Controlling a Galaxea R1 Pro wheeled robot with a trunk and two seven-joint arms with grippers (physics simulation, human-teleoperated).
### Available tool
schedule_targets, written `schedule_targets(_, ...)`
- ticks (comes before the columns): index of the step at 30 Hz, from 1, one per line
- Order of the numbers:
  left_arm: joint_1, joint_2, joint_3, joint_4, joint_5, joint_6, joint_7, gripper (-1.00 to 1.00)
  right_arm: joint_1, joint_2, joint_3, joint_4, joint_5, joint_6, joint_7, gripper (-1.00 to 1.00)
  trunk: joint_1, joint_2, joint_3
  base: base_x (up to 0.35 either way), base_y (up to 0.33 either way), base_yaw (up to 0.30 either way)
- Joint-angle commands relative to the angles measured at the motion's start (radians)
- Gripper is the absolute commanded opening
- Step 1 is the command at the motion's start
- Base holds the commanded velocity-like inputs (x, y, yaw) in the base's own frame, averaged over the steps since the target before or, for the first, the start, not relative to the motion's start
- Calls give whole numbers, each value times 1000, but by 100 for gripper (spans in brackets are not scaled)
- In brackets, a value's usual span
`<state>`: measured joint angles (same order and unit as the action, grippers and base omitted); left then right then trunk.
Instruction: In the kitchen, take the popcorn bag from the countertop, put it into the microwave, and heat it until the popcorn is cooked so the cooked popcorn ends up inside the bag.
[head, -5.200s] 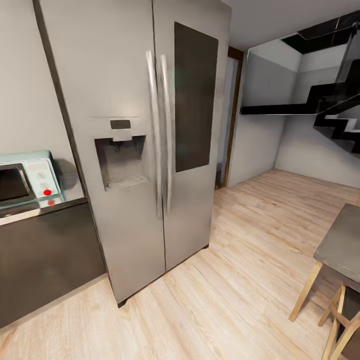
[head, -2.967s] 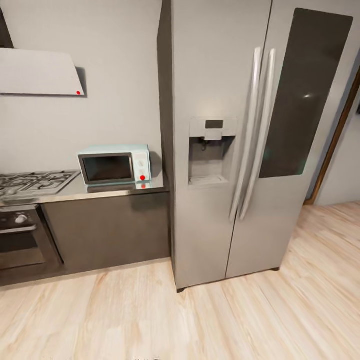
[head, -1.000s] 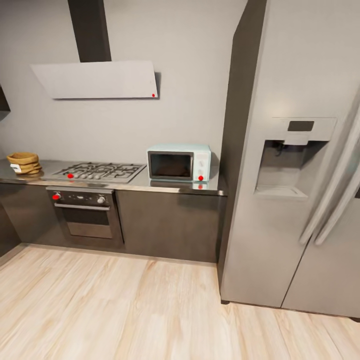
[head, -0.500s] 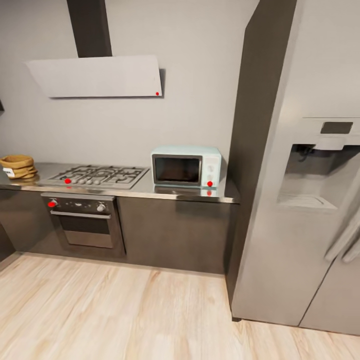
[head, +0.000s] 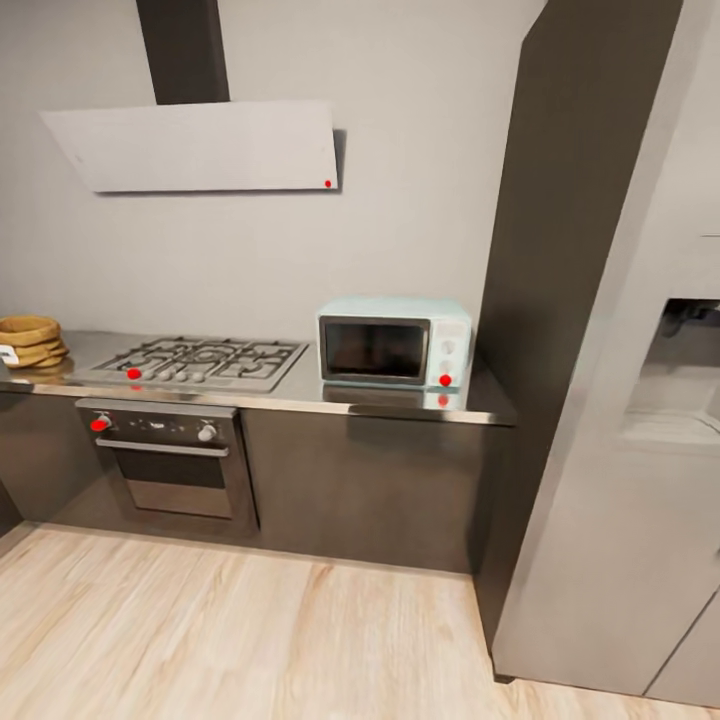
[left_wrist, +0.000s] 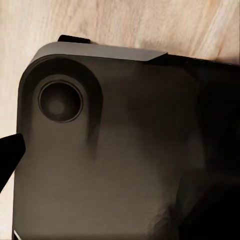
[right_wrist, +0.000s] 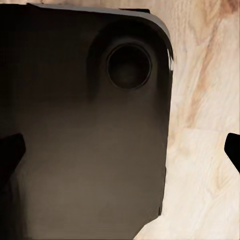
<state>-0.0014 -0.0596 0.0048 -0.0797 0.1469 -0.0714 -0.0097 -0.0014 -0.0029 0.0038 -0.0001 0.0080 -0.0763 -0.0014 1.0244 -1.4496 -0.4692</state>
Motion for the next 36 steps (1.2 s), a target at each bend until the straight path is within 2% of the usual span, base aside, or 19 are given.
schedule_targets(1, 0, 0, 0, 0, 8, -2, -1, 100, 0, 0, 0, 0, 0, -6, 0, 100, 1, 0, -1, 296, 186, 0)
schedule_targets(19, 0, 0, 0, 0, 8, 0, -1, 100, 0, 1, -5, 0, -6, -30, 0, 100, 1, 0, -1, 306, 148, -9)
schedule_targets(30, 0, 0, 0, 0, 9, -1, -1, 100, 0, 4, -5, 0, -3, -30, 0, 100, 1, 0, -1, 304, 106, -229)
schedule_targets(36, 0, 0, 0, 0, 8, -1, -1, 100, 0, 4, -5, 0, -3, -30, 0, 100, 1, 0, -1, 160, 38, -242)
